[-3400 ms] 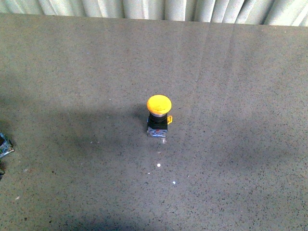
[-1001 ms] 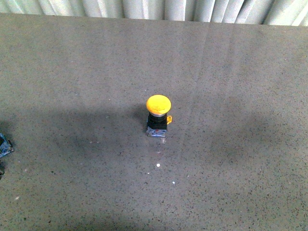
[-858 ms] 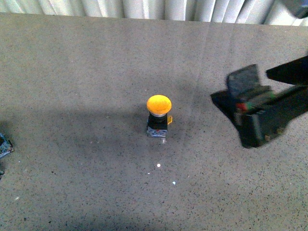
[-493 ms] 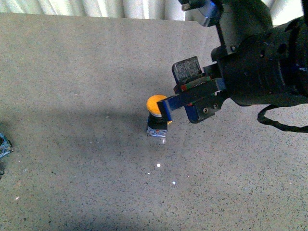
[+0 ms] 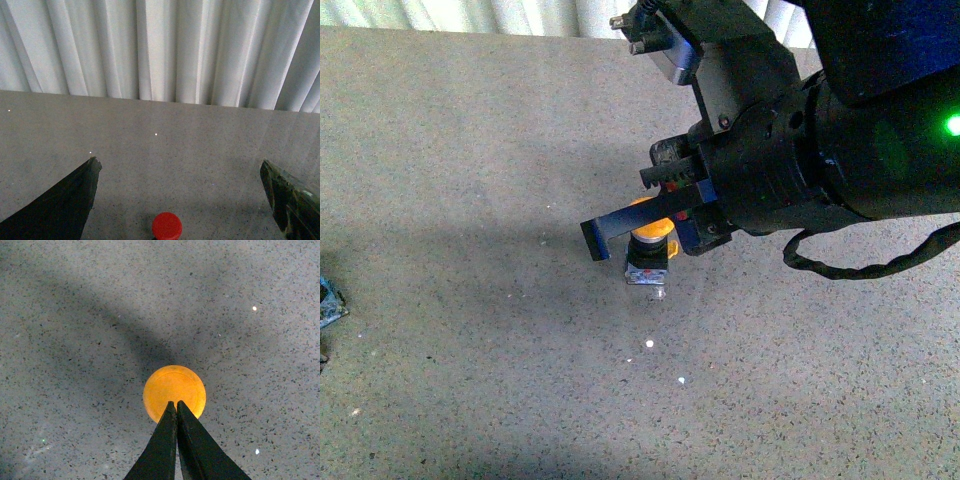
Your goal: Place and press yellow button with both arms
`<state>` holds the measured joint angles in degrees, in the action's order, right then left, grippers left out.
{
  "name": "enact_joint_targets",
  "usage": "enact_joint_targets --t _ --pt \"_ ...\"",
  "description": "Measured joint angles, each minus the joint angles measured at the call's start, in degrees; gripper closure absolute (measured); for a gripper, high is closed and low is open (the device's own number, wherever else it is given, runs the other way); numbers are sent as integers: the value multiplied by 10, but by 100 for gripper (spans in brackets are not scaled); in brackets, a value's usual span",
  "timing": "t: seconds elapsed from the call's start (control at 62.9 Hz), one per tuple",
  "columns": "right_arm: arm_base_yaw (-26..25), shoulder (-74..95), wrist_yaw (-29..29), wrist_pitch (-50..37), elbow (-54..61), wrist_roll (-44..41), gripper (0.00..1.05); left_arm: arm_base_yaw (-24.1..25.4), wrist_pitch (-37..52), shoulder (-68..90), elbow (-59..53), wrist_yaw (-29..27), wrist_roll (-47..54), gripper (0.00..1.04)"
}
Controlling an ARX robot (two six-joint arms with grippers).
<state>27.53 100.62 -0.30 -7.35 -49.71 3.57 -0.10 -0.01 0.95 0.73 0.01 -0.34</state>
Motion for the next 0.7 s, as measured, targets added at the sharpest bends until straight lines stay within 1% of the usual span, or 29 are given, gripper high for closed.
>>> enact_joint_targets --t 0.35,0.699 --pt "2 30 -1 8 -16 13 103 0 0 0 0 0 0 9" --pt "-9 48 -26 37 -35 58 103 0 0 0 0 0 0 9"
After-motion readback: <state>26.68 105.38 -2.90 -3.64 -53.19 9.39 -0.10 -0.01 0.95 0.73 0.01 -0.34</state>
